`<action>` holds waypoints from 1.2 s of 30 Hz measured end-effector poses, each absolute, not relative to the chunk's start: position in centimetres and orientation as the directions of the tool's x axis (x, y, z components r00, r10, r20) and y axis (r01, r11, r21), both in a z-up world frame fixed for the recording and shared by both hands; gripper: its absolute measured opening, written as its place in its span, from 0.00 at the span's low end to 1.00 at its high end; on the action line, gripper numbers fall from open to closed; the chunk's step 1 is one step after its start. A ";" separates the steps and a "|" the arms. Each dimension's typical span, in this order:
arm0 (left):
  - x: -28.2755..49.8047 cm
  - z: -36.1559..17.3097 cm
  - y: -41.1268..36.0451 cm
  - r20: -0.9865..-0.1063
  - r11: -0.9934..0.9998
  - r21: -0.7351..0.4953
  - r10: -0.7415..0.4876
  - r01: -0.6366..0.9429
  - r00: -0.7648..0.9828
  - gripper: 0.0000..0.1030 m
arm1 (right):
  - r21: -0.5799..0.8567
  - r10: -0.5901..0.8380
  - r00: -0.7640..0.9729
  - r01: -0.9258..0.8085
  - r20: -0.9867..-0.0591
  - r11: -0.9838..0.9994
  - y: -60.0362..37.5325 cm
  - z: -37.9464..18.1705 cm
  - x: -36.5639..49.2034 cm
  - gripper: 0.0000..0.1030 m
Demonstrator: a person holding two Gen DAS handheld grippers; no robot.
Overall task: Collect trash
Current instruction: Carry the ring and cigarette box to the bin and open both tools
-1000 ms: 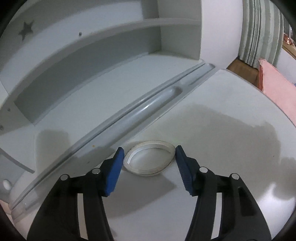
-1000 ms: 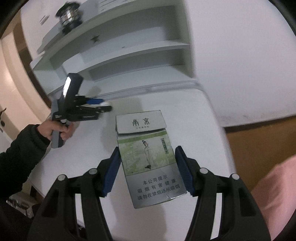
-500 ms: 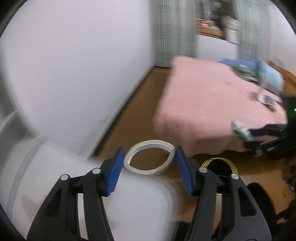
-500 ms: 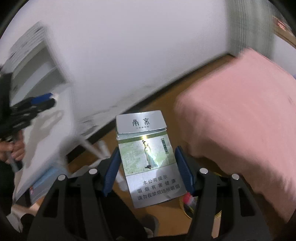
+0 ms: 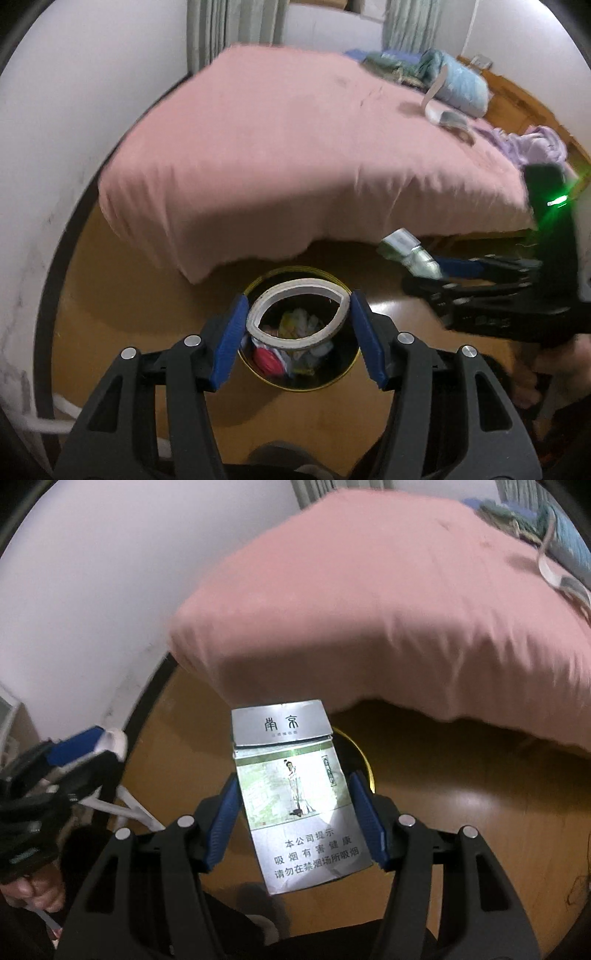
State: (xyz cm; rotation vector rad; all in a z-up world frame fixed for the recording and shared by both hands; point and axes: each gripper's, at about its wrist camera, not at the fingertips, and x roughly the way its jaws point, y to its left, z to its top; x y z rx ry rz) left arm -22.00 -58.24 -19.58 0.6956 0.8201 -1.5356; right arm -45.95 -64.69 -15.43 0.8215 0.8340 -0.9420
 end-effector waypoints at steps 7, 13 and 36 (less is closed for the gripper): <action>-21.8 -25.3 -59.6 -0.848 0.021 -0.150 -0.517 0.988 -0.118 0.54 | 0.276 -0.283 0.359 0.915 -0.889 0.295 -65.8 -18.9 -47.4 0.57; -22.9 -26.0 -60.6 -0.845 0.003 -0.132 -0.523 0.991 -0.111 0.54 | 0.277 -0.272 0.357 0.916 -0.894 0.290 -66.0 -19.1 -47.3 0.57; -21.2 -23.2 -58.3 -0.822 0.026 -0.091 -0.566 0.996 -0.061 0.86 | 0.311 -0.313 0.420 0.886 -0.852 0.343 -66.5 -16.7 -44.6 0.85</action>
